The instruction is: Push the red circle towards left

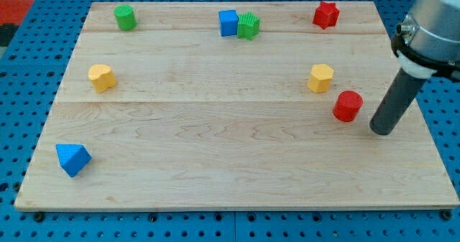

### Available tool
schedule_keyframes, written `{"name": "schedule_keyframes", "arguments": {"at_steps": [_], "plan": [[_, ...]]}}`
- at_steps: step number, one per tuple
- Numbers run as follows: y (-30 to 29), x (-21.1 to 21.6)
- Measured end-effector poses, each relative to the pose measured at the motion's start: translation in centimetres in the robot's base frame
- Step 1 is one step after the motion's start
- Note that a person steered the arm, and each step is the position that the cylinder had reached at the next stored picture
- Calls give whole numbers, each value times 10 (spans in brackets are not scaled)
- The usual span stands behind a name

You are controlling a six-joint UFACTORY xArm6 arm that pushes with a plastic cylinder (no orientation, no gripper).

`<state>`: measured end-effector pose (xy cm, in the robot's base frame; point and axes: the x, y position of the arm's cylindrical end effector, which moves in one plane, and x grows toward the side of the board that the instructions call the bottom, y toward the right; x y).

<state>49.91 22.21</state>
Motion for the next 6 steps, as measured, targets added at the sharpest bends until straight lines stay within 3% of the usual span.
{"name": "schedule_keyframes", "arguments": {"at_steps": [2, 4, 6], "plan": [[26, -2], [8, -47], [6, -48]]}}
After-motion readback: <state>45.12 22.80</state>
